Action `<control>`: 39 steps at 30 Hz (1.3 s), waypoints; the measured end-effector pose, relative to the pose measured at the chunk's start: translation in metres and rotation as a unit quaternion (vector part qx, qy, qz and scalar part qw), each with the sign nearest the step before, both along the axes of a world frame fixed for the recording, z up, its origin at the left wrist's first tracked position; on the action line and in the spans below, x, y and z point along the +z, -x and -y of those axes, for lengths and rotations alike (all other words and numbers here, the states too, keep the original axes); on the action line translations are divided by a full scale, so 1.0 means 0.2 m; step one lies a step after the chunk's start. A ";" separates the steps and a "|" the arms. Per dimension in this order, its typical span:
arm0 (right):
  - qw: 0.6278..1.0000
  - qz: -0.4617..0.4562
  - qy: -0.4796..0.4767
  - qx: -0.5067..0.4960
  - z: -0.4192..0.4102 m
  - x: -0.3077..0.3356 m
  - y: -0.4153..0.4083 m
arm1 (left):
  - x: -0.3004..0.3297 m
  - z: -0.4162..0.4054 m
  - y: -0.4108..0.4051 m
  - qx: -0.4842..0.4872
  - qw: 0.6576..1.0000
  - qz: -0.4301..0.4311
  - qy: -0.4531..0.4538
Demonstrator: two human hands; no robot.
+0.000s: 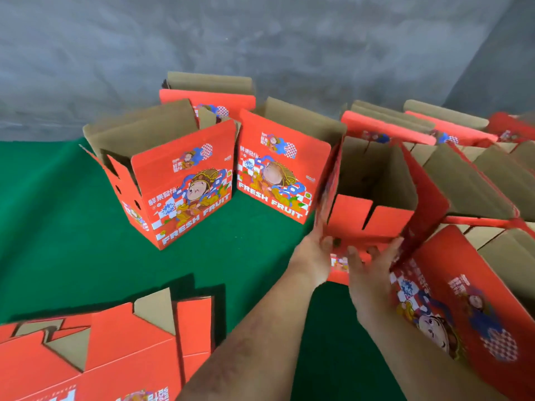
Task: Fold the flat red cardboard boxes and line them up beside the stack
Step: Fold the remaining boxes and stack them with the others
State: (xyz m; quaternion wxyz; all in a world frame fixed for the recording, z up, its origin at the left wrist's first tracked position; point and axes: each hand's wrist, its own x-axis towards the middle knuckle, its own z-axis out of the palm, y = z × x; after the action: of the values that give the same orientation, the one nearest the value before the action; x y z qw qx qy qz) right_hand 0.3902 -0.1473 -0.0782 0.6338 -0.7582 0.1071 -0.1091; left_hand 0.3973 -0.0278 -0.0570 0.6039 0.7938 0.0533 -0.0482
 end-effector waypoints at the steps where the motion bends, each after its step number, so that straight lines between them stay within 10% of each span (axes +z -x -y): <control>1: 1.000 -0.018 0.008 0.002 0.06 0.02 -0.11 | -0.01 0.01 -0.02 -0.015 1.000 0.006 0.001; 7: 0.986 -0.159 -0.025 0.038 0.24 0.14 -0.60 | -0.17 0.00 0.09 -0.044 0.998 -0.036 -0.012; 11: 0.991 -0.048 0.035 -0.123 0.01 0.15 -0.38 | -0.31 -0.12 0.29 0.035 0.993 -0.116 -0.008; 17: 0.968 -0.228 -0.076 0.068 -0.34 -0.20 0.39 | -0.33 -0.29 0.72 0.144 0.985 -0.044 -0.089; 21: 0.953 -0.248 -0.052 0.165 -0.52 -0.24 0.75 | -0.31 -0.52 1.06 0.212 0.928 0.062 -0.299; 25: 0.942 -0.263 -0.028 0.205 -0.64 -0.20 0.99 | -0.32 -0.66 1.34 0.206 0.867 -0.197 -0.409; 28: 0.917 -0.310 -0.014 0.251 -0.65 -0.15 1.13 | -0.35 -0.61 1.45 0.095 0.884 -0.178 -0.421; 39: 0.915 -0.366 -0.162 0.046 -0.23 -0.10 1.36 | -0.21 -0.22 1.77 -0.077 0.997 -0.026 -0.012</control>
State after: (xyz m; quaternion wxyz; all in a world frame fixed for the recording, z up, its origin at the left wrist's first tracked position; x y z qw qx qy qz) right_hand 0.1172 -0.1010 -0.0974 0.6689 -0.6360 0.3126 0.2243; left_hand 0.0443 0.0157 -0.0994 0.5875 0.8009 0.0084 -0.1150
